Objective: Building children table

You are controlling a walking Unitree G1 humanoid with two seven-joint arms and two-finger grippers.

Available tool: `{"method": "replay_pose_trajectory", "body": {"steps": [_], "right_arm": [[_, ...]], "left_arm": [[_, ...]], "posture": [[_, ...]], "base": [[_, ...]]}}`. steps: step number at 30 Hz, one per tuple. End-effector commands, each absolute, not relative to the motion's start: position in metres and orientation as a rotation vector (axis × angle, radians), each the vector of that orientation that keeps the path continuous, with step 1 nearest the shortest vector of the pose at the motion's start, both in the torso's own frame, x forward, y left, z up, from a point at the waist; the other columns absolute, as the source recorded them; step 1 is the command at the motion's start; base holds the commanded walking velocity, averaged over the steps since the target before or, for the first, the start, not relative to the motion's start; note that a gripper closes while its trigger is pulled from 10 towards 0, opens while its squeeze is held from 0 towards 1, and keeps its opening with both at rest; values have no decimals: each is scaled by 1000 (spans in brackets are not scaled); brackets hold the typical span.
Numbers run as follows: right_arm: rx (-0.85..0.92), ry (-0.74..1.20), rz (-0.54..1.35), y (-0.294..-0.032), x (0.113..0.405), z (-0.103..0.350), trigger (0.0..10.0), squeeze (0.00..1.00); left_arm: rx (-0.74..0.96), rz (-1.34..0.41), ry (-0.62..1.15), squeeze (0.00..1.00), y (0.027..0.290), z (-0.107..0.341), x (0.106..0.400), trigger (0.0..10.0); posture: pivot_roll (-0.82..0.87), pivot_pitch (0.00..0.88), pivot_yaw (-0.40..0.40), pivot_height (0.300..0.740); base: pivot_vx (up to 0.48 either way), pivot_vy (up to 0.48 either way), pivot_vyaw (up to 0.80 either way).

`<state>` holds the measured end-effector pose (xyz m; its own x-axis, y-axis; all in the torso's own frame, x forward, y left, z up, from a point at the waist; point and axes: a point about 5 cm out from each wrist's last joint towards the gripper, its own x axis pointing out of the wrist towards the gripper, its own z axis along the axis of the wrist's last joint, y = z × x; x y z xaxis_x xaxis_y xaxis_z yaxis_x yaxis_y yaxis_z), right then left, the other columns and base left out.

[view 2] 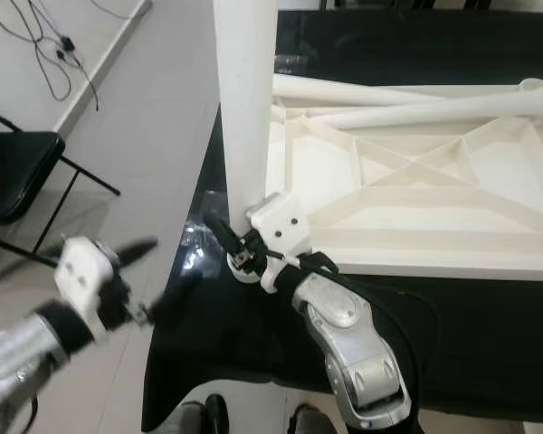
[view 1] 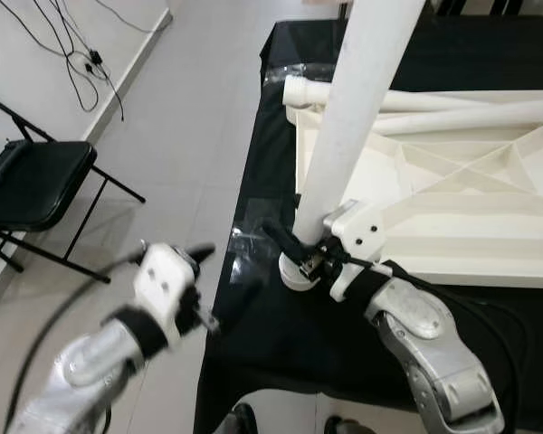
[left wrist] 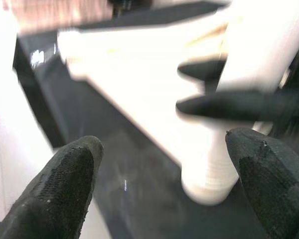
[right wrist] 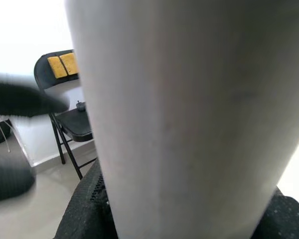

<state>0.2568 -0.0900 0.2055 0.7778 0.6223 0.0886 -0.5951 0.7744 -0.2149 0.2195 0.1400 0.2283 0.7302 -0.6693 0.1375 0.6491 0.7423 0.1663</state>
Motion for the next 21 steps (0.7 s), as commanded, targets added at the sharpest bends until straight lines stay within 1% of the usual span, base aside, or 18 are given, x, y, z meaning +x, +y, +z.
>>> {"method": "replay_pose_trajectory", "body": {"steps": [1, 2, 3, 4, 6, 7, 8, 10, 11, 13, 15, 17, 19, 21], "right_arm": [[-186, 92, 669, -95, 257, 159, 10000, 0], [-191, 99, 672, -95, 259, 157, 10000, 0], [-196, 109, 671, -94, 260, 156, 10000, 0], [-196, 109, 671, -94, 260, 156, 10000, 0], [-203, 136, 651, -94, 266, 154, 10000, 0], [-201, 140, 646, -93, 267, 154, 10000, 0], [-201, 140, 646, -93, 267, 154, 10000, 0], [-195, 148, 631, -92, 270, 154, 10000, 0], [-195, 148, 631, -92, 270, 154, 10000, 0], [-194, 154, 628, -90, 272, 153, 10000, 0], [-195, 157, 632, -88, 272, 153, 10000, 0], [-196, 158, 634, -87, 272, 153, 10000, 0], [-185, 149, 654, -82, 271, 154, 10000, 0], [-182, 146, 658, -81, 271, 155, 10000, 0]], "left_arm": [[82, -785, -179, 369, 140, 233, 218, 10000], [67, -830, -219, 1000, 140, 246, 220, 10000], [48, -883, -251, 1000, 139, 258, 221, 10000], [48, -883, -251, 1000, 139, 258, 221, 10000], [46, -1035, -316, 1000, 134, 286, 222, 10000], [45, -1069, -323, 1000, 133, 291, 223, 10000], [45, -1069, -323, 1000, 133, 291, 223, 10000], [26, -1162, -330, 1000, 129, 303, 223, 10000], [26, -1162, -330, 1000, 129, 303, 223, 10000], [32, -1292, -285, 1000, 124, 307, 227, 10000], [22, -1371, -249, 1000, 120, 311, 231, 10000], [16, -1388, -242, 1000, 119, 313, 234, 10000], [65, -1331, -234, 1000, 115, 321, 253, 10000], [69, -1326, -228, 1000, 115, 322, 257, 10000]], "posture": [[12, 247, 58, 740], [10, 246, 56, 740], [10, 246, 55, 740], [10, 246, 55, 740], [11, 240, 48, 740], [11, 240, 48, 740], [11, 240, 48, 740], [10, 236, 46, 740], [10, 236, 46, 740], [7, 230, 45, 740], [1, 227, 44, 740], [1, 227, 44, 740], [-4, 224, 47, 740], [-4, 224, 47, 740]], "base": [[0, 0, 0], [0, 0, 0], [0, 0, 0], [0, 0, 0], [0, 0, 0], [0, 0, 0], [0, 0, 0], [0, 0, 0], [0, 0, 0], [0, 0, 0], [0, 0, 0], [0, 0, 0], [0, 0, 0], [0, 0, 0]]}}
